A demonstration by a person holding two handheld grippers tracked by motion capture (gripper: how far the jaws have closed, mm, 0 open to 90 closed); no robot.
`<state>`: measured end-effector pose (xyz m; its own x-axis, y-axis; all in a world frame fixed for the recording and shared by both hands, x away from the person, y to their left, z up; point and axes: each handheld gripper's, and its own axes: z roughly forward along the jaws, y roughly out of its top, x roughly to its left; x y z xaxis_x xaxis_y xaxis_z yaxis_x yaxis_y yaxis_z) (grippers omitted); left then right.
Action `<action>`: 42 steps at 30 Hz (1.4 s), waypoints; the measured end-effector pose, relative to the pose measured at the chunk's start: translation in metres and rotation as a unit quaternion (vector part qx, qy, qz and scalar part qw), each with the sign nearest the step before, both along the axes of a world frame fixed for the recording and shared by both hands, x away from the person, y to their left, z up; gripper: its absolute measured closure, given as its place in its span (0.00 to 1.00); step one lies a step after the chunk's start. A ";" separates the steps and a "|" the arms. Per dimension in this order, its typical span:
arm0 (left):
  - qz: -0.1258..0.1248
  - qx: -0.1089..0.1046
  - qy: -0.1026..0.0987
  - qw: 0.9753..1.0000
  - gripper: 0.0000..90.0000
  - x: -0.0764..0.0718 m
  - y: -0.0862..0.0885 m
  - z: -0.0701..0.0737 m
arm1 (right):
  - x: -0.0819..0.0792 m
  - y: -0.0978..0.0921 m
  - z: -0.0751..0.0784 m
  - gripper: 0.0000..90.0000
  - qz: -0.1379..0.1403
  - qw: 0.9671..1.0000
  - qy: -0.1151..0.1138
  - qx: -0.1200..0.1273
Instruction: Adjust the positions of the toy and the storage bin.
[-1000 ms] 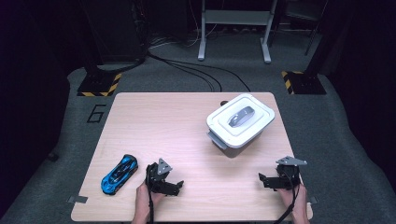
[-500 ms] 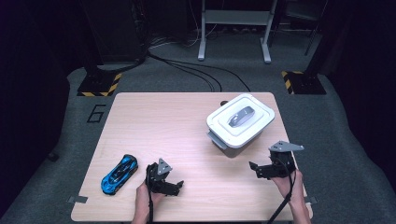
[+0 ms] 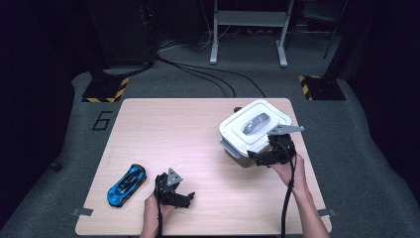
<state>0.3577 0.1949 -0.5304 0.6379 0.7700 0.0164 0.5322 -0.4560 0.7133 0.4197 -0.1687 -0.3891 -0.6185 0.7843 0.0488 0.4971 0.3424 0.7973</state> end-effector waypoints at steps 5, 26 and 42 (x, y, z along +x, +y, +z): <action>0.000 0.000 0.000 1.000 0.01 0.000 0.000 0.000 | 0.020 0.010 0.001 0.08 -0.003 1.000 0.009 -0.001; -0.003 0.005 0.002 1.000 0.01 0.000 0.001 0.001 | 0.060 0.020 -0.009 0.60 -0.046 0.999 0.010 0.021; -0.003 0.004 0.004 1.000 0.01 0.000 0.001 0.001 | 0.063 0.020 -0.015 0.65 -0.032 0.998 0.004 0.052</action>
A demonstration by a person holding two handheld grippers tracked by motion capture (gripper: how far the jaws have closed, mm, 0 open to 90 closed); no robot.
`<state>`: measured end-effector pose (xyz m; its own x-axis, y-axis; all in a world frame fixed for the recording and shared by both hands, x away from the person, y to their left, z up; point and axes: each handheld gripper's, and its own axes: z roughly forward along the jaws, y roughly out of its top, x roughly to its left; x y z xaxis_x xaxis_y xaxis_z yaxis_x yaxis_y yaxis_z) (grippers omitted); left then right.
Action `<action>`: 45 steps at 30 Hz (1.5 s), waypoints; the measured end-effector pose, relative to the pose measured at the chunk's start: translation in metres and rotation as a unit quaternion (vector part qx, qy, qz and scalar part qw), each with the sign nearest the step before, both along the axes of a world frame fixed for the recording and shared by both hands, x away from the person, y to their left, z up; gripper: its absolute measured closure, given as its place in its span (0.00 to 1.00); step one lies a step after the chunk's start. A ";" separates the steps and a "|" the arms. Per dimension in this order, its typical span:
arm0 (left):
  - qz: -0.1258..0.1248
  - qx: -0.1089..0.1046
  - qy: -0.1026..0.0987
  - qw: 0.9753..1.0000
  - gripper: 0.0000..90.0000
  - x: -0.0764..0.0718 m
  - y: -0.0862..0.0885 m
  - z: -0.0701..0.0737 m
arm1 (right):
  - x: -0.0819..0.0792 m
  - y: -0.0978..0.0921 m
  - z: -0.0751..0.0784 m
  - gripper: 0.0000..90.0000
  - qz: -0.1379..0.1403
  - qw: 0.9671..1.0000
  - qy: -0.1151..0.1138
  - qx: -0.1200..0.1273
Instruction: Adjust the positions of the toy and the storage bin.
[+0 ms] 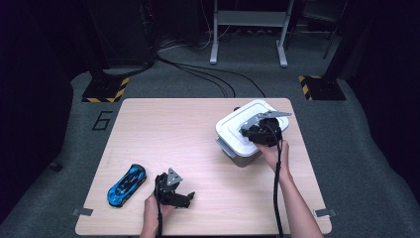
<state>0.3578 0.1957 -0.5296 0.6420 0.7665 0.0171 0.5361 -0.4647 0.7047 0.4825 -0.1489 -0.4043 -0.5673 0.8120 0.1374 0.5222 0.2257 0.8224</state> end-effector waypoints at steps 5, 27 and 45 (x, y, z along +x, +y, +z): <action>0.000 0.000 0.000 1.000 0.01 0.000 0.000 0.000 | -0.001 0.003 -0.001 0.65 0.004 1.000 -0.001 0.004; 0.002 -0.001 0.000 1.000 0.01 0.000 0.000 0.000 | -0.012 0.022 0.000 0.59 0.041 0.999 -0.005 -0.005; 0.002 -0.001 0.001 1.000 0.01 0.000 0.000 0.000 | 0.000 -0.061 0.015 0.55 -0.075 0.996 -0.014 -0.042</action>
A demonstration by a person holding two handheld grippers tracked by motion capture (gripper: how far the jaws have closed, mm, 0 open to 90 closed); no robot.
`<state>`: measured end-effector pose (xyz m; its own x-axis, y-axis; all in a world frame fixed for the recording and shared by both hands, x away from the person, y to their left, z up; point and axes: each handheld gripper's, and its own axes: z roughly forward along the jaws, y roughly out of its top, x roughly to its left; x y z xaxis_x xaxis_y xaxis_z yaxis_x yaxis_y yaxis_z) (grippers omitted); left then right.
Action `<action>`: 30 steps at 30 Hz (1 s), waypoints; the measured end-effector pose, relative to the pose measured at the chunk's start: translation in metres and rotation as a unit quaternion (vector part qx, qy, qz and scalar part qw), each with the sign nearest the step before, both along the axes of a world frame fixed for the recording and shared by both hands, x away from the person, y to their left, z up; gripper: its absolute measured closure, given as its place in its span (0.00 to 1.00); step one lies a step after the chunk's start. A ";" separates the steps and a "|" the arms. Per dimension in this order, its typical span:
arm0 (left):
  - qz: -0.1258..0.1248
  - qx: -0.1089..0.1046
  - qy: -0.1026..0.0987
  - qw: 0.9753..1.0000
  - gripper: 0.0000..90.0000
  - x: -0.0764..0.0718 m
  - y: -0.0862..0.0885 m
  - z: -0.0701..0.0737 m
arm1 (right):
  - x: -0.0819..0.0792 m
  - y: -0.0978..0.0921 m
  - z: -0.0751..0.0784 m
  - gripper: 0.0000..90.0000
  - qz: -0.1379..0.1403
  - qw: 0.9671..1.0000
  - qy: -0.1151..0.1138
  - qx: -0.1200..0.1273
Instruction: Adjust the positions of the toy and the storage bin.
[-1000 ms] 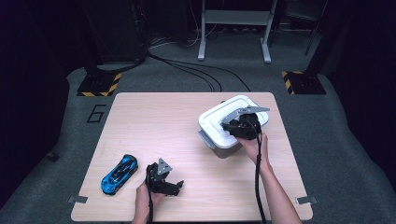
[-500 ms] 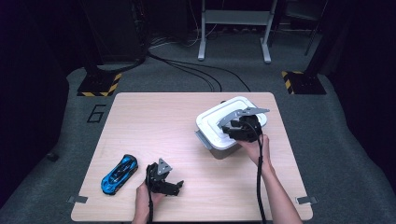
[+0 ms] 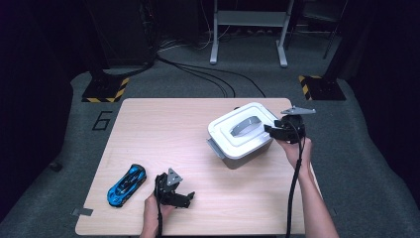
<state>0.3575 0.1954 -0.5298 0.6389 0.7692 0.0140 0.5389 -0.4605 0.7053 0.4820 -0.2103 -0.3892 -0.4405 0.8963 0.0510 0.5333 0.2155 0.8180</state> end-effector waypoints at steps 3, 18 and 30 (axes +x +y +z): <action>0.000 0.000 0.000 1.000 0.01 0.000 0.000 0.000 | 0.009 -0.010 -0.002 0.58 -0.027 1.000 0.009 0.000; 0.000 -0.001 0.000 1.000 0.01 0.000 0.000 0.000 | 0.041 -0.021 -0.013 0.67 -0.052 0.998 0.025 0.013; 0.000 0.000 0.000 1.000 0.01 0.000 0.000 0.000 | 0.044 -0.017 -0.017 0.73 -0.031 0.999 0.015 0.031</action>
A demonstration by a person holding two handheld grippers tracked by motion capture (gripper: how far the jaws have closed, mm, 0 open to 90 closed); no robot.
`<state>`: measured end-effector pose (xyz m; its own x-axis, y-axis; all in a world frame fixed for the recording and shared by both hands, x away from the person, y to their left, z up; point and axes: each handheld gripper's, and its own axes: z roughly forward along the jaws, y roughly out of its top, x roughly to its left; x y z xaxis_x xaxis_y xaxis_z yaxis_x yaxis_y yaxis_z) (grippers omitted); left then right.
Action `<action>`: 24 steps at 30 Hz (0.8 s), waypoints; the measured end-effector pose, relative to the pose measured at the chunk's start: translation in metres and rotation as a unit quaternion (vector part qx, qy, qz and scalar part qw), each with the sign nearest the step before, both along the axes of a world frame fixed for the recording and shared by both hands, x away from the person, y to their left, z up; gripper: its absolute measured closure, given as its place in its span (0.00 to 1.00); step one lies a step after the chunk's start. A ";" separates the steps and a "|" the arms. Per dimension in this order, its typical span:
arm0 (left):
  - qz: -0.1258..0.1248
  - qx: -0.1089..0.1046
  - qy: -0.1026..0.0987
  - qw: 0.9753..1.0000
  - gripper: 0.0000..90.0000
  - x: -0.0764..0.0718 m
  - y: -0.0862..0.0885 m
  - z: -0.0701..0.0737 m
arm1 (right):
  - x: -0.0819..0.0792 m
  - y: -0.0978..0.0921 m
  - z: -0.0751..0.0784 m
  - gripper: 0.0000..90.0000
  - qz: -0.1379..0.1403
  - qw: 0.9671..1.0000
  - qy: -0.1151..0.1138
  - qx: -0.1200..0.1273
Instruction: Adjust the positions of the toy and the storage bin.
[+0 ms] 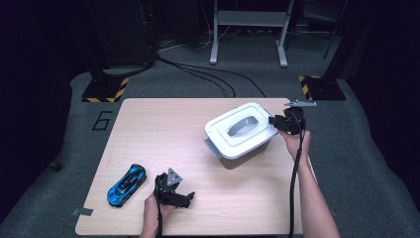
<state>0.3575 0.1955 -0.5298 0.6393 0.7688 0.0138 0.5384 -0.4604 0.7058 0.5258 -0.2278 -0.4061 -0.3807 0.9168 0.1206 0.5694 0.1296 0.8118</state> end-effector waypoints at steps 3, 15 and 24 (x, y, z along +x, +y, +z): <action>0.000 0.000 0.000 1.000 0.01 0.000 0.000 0.000 | -0.001 0.007 -0.001 0.73 0.006 1.000 -0.003 0.004; 0.000 0.000 0.000 1.000 0.01 0.000 0.000 0.000 | -0.003 0.034 -0.003 0.73 0.035 0.999 -0.009 0.007; 0.000 0.000 0.000 1.000 0.01 0.000 0.000 0.000 | -0.005 0.050 -0.004 0.73 0.044 0.999 -0.009 0.015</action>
